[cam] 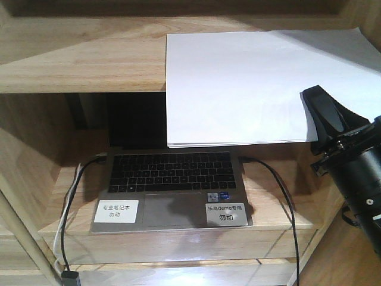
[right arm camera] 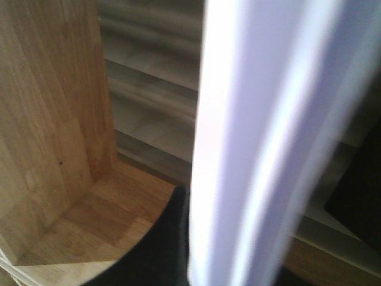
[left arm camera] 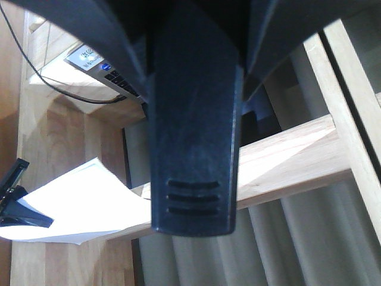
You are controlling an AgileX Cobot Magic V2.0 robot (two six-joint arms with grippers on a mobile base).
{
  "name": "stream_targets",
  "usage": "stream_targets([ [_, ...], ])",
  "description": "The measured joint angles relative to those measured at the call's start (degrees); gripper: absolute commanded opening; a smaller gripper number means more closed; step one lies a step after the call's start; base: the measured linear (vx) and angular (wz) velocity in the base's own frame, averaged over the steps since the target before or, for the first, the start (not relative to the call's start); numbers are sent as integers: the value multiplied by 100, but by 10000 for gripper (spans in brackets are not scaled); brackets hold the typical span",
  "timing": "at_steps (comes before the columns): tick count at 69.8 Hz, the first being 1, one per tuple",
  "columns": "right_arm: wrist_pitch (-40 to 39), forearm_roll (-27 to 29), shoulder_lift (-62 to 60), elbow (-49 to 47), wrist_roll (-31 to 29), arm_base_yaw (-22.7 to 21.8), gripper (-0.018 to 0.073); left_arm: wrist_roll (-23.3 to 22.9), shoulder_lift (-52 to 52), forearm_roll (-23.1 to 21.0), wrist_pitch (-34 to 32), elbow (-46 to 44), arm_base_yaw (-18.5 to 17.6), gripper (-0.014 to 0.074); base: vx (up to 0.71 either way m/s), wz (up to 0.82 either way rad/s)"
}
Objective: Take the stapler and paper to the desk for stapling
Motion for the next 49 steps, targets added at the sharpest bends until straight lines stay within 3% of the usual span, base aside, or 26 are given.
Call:
stream_targets([
  [49,-7,-592,-844,0,-274,0,-8,0,0,0,0,0,0,-6,0,0],
])
